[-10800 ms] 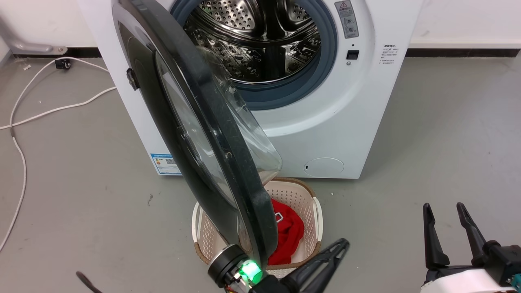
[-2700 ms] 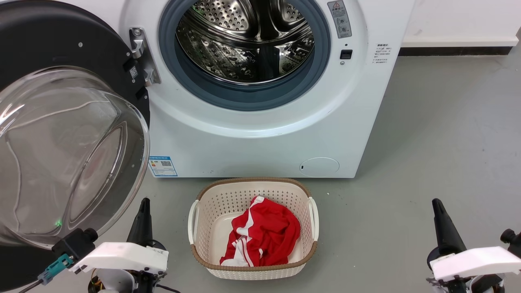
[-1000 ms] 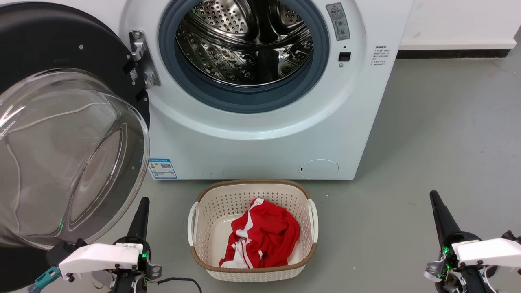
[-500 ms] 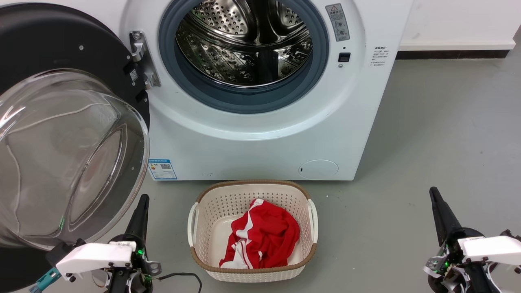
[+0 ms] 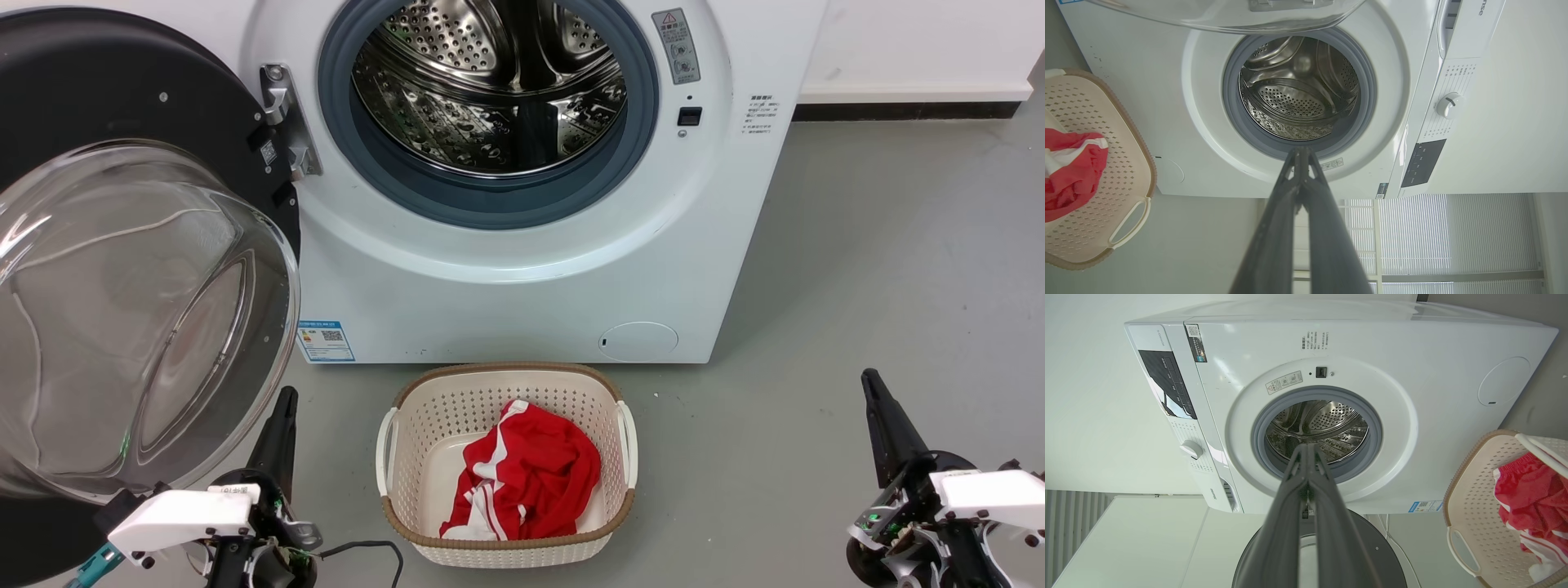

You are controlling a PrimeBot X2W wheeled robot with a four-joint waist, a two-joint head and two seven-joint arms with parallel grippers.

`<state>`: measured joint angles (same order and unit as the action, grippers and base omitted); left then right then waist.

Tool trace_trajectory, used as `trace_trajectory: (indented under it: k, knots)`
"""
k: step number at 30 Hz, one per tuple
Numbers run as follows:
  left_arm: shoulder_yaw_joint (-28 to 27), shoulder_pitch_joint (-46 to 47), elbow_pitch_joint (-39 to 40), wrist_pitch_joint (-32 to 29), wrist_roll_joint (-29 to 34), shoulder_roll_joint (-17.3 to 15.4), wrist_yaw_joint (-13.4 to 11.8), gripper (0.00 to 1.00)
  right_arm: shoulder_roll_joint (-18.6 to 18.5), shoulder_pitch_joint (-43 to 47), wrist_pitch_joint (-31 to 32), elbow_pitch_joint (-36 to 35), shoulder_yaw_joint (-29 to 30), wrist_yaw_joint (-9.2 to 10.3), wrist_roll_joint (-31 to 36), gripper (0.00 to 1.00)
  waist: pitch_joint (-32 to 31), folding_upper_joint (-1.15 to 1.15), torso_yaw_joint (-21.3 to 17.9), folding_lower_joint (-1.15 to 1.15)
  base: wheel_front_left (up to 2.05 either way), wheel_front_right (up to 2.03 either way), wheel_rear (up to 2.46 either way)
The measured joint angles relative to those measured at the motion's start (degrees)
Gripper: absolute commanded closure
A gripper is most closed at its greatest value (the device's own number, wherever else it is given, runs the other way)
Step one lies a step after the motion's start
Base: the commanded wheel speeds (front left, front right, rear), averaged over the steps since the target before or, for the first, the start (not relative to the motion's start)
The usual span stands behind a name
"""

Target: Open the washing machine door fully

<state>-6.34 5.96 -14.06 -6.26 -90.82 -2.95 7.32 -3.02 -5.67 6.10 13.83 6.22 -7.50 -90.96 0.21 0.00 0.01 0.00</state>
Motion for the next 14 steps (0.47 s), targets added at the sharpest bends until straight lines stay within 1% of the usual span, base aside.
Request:
trace_trajectory:
  k: [4,14]
  knots:
    - [-0.2,0.1,0.0,-0.3,-1.5,0.0,0.1,1.0,0.0,-0.1,0.3,0.2,0.1,0.0,-1.4,1.0,0.0,0.0,0.0,0.0,0.0,0.0,0.0]
    - [-0.2,0.1,0.0,-0.3,-1.5,0.0,0.1,1.0,0.0,-0.2,0.3,0.2,0.1,0.0,-1.4,1.0,0.0,0.0,0.0,0.0,0.0,0.0,0.0]
